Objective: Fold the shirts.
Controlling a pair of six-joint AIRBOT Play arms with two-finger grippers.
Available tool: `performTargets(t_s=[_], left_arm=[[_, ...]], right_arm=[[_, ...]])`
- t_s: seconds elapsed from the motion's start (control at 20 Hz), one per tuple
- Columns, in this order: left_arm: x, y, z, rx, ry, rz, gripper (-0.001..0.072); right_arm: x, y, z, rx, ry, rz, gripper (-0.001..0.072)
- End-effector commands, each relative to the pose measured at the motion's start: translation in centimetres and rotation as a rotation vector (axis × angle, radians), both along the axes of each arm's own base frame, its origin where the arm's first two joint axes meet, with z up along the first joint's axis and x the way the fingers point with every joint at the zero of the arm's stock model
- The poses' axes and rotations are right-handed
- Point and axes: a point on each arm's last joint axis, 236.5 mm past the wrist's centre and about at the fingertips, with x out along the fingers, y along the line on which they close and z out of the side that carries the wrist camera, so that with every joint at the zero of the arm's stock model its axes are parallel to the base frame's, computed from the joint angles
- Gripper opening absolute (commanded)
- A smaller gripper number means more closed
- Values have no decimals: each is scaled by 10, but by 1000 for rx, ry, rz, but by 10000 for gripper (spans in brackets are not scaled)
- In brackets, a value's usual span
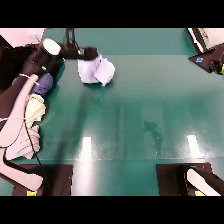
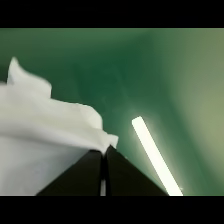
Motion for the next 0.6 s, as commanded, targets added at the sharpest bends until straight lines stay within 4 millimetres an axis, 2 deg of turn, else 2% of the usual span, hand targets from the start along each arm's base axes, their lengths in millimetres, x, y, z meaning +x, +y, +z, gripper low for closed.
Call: performTargets(t_s=[0.0,0.1,0.15,0.25,0.3,0.4,0.45,0.55], left_arm=[[-80,-10,132,65,-227,-227,22],[-138,-5,200,79,-381,-300,22],[-161,-1,224,82,-443,-313,22],[-199,7,250,100,-508,-338,22],[-210,8,254,108,-514,-352,22],[-213,8,245,123,-488,-370,22],[-208,7,233,123,-457,-371,22],[-187,2,187,128,-338,-378,23]], right_arm=[[-3,3,25,-23,-56,16,18],[-4,8,47,-40,-110,27,18],[-5,10,55,-48,-132,34,18],[-9,20,69,-56,-168,59,18],[-11,27,75,-59,-182,76,18],[-16,40,81,-60,-199,112,18],[-18,48,83,-56,-204,131,18],[-23,62,83,-53,-205,169,18]])
